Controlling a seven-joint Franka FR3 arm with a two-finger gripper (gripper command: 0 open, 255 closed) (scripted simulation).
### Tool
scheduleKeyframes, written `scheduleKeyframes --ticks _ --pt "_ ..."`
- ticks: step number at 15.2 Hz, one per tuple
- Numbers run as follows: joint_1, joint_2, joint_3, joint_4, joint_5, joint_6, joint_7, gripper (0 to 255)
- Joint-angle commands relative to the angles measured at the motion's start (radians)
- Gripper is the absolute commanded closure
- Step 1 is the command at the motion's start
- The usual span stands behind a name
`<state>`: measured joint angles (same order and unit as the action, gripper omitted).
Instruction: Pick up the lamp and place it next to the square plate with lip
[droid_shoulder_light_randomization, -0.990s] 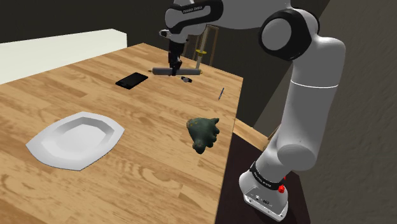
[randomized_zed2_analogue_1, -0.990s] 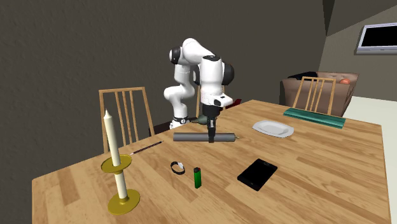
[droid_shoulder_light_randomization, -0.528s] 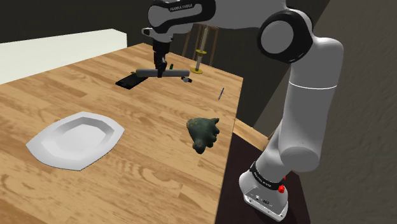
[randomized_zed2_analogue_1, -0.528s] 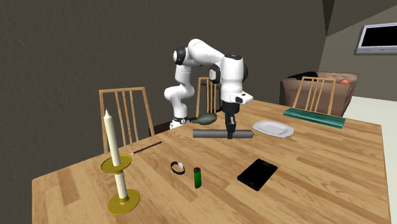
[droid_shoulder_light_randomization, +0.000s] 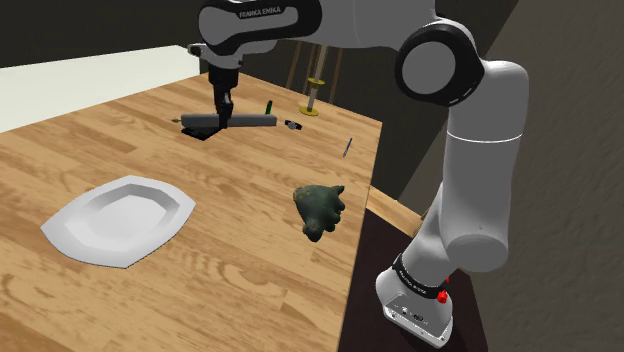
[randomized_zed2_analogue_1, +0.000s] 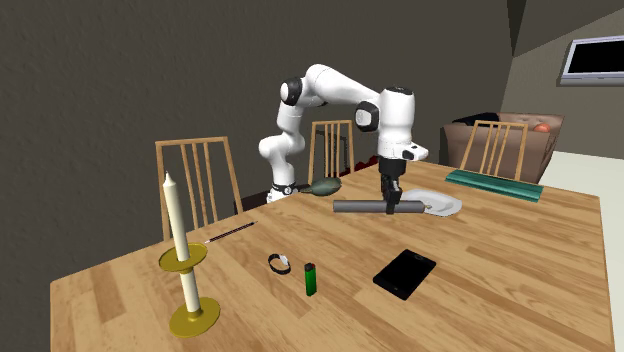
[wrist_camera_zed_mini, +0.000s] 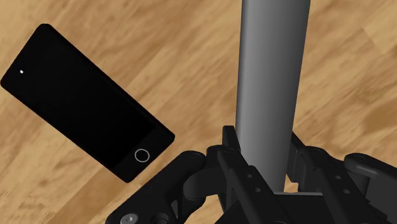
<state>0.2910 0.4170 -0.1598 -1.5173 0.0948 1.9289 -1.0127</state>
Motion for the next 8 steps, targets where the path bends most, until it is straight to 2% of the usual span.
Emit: scheduleKeyframes --ticks 1,8 --pt "0.005 0.007 0.002 -0.013 0.000 0.020 0.007 255" --pt "0.005 0.034 0.005 -0.068 0.007 0.101 0.002 255"
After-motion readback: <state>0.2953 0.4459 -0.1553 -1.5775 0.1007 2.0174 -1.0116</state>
